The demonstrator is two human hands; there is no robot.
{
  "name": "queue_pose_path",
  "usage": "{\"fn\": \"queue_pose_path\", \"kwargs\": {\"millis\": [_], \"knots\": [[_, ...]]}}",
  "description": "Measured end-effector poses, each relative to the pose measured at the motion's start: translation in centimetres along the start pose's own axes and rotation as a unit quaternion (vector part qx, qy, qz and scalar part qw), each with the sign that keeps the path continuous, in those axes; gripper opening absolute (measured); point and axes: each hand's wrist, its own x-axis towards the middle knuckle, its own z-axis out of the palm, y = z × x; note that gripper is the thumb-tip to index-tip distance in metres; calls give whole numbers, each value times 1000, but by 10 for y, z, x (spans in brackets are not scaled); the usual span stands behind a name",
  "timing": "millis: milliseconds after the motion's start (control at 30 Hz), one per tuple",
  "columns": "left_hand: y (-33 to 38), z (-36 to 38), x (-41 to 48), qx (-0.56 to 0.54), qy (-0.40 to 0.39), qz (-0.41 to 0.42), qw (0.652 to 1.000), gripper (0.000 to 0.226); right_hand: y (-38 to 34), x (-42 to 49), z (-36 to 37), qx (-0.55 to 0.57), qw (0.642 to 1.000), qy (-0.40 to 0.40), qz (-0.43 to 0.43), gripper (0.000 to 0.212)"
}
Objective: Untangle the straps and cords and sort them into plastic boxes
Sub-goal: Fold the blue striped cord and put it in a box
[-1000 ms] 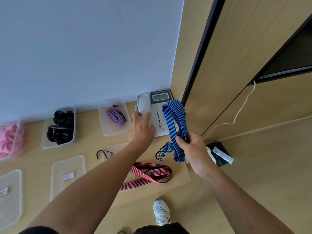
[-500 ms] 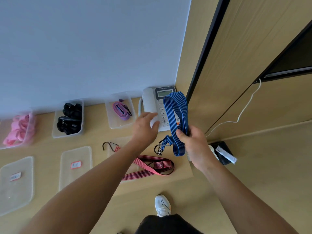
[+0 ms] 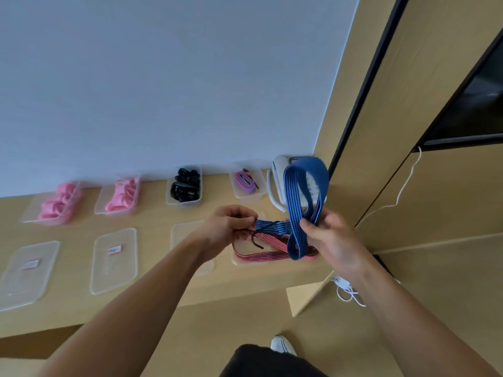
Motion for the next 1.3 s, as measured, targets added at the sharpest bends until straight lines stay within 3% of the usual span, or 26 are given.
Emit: {"fn": "queue_pose_path", "kwargs": {"millis": [133, 300, 367, 433, 500, 567, 633, 900, 1033, 1133, 1300], "knots": [[15, -17, -44, 1, 14, 50, 999, 18, 6, -42, 27, -211, 969, -121, -39, 33], [38, -20, -88, 33, -37, 98, 994, 19, -18, -81, 49, -289, 908, -303, 0, 92], [48, -16, -101, 52, -62, 112, 990, 21, -34, -92, 60, -255, 908, -333, 17, 95], [57, -13, -110, 78, -68, 123, 987, 27, -43, -96, 76, -220, 933, -285, 8, 64], [65, -13, -117, 93, -60, 134, 985, 35, -42, -92, 97, -214, 959, -182, -37, 28], [70, -16, -122, 120, -56, 145, 981, 43, -35, -83, 114, -184, 977, -87, -63, 14], [70, -17, -126, 147, -51, 152, 976, 43, -29, -76, 127, -178, 981, -41, -71, 11], [76, -12, -129, 51, 51, 186, 980, 53, -25, -69, 141, -179, 981, -39, -70, 11], [77, 1, -134, 4, 28, 215, 976, 52, -40, -68, 137, -122, 986, -22, -114, 8], [72, 12, -139, 38, -38, 177, 983, 51, -60, -66, 129, -88, 981, -3, -172, 7], [66, 36, -138, 66, -33, 164, 984, 45, -82, -64, 107, -148, 955, 6, -257, 7]]}}
